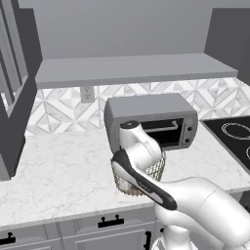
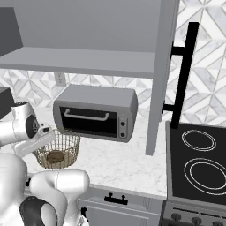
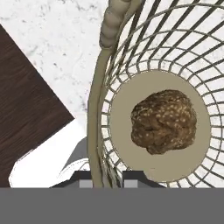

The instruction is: Open the cabinet, pick up the bread from the cabinet and place it in the basket. Then move the basket to the dining counter.

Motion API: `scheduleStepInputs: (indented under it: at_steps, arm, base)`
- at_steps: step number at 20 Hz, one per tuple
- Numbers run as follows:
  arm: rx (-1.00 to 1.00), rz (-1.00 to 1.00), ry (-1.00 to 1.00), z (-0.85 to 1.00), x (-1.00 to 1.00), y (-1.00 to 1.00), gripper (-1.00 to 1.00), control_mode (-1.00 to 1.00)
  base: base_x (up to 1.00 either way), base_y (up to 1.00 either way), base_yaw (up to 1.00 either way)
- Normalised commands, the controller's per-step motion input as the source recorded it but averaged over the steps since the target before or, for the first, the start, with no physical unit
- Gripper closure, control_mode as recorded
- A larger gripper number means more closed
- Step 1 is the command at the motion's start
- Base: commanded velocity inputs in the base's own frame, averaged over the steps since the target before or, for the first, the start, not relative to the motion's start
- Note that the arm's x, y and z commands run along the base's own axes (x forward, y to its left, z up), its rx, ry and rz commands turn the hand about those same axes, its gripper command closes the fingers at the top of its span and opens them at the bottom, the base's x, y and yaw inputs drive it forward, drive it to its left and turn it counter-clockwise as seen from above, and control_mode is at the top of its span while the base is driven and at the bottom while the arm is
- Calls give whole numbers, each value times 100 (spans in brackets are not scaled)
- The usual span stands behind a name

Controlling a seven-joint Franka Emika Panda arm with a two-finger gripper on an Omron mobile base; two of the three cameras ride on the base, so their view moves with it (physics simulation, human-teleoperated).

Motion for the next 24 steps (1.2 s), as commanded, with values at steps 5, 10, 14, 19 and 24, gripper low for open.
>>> scheduleStepInputs:
  at_steps: [5, 10, 14, 19, 24]
  arm:
    - [0, 9, -1, 97, -23, -8, 100, -100]
    - [0, 15, -9, 100, -31, -16, 100, -100]
    - [0, 22, -19, 90, -46, -13, 100, -100]
    - [-3, 15, -21, 56, -51, -1, 100, -100]
    - [0, 0, -2, 4, -7, 0, 100, -100]
  base:
    - [0, 0, 0]
    - [0, 0, 0]
    - [0, 0, 0]
    - [0, 0, 0]
    - [0, 0, 0]
